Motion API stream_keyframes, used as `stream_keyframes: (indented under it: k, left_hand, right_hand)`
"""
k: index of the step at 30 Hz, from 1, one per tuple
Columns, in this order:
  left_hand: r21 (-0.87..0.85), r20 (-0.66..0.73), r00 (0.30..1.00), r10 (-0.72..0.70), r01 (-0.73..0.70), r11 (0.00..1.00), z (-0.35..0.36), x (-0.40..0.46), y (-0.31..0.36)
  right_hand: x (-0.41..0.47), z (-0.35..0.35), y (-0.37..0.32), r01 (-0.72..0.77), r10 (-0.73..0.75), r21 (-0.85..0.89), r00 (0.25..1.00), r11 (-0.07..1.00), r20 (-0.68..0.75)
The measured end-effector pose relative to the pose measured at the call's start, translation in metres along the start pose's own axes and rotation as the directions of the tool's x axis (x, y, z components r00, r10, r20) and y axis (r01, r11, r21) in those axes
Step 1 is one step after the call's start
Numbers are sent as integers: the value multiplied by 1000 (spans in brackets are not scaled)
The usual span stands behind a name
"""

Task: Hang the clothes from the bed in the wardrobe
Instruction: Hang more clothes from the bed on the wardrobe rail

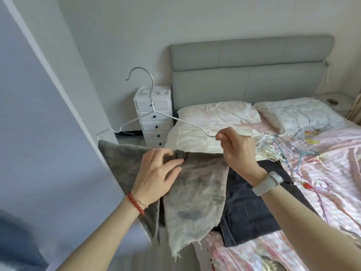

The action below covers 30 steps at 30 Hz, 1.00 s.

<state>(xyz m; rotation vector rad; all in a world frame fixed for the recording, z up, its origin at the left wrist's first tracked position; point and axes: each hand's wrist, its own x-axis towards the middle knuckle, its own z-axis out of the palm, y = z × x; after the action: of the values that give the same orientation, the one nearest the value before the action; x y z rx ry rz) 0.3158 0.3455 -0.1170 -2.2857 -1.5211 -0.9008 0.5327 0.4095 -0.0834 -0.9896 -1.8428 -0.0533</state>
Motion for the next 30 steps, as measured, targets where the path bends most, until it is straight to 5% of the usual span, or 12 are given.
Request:
stream_keyframes:
  k: [6, 17, 21, 30]
  left_hand:
    - [117, 280, 924, -260, 236, 965, -16, -23, -25]
    - [-58, 44, 987, -157, 159, 986, 14, -18, 57]
    - [-75, 17, 985, -174, 175, 982, 21, -36, 72]
    - [-63, 93, 884, -458, 465, 883, -14, -141, 34]
  right_hand:
    - [-19, 1, -14, 82, -82, -15, 997, 997, -8]
    - [-61, -56, 40, 7, -5, -341, 1000, 940, 8]
    - [-74, -67, 36, -28, 44, -252, 997, 967, 57]
    - [-91, -6, -43, 194, -180, -19, 941, 981, 287]
